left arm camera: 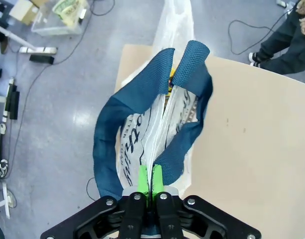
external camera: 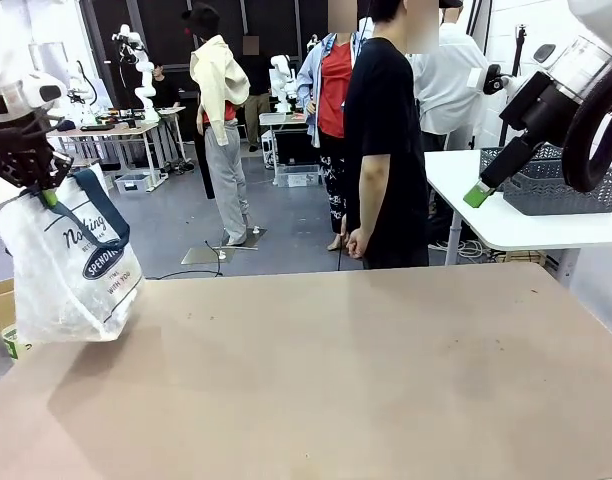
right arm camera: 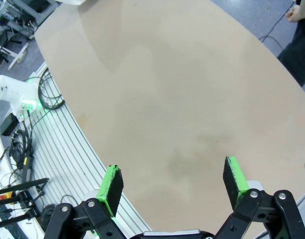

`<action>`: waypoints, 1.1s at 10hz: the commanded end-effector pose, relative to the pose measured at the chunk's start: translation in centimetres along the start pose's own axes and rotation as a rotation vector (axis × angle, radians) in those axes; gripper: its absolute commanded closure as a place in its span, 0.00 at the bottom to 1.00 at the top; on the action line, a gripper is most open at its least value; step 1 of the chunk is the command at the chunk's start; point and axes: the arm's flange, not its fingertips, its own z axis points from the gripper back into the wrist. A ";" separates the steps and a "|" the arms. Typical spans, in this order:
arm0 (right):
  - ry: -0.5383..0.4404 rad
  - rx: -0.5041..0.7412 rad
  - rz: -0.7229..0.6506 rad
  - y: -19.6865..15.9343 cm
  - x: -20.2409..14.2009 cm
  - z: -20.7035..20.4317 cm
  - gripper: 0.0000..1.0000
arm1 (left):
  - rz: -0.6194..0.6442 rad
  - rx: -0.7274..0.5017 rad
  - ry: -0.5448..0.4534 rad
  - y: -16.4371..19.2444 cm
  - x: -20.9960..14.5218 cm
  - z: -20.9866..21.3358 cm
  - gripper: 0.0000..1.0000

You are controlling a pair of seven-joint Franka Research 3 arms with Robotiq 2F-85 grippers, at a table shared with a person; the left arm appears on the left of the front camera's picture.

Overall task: Transfer purchased items from the store into the shopping bag.
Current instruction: Move the Reusable shopping bag to the right side of the table.

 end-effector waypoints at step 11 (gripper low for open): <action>0.005 -0.004 -0.008 0.2 0.0 -0.1 0.00 | -0.042 -0.064 0.044 0.5 -2.3 -5.6 1.00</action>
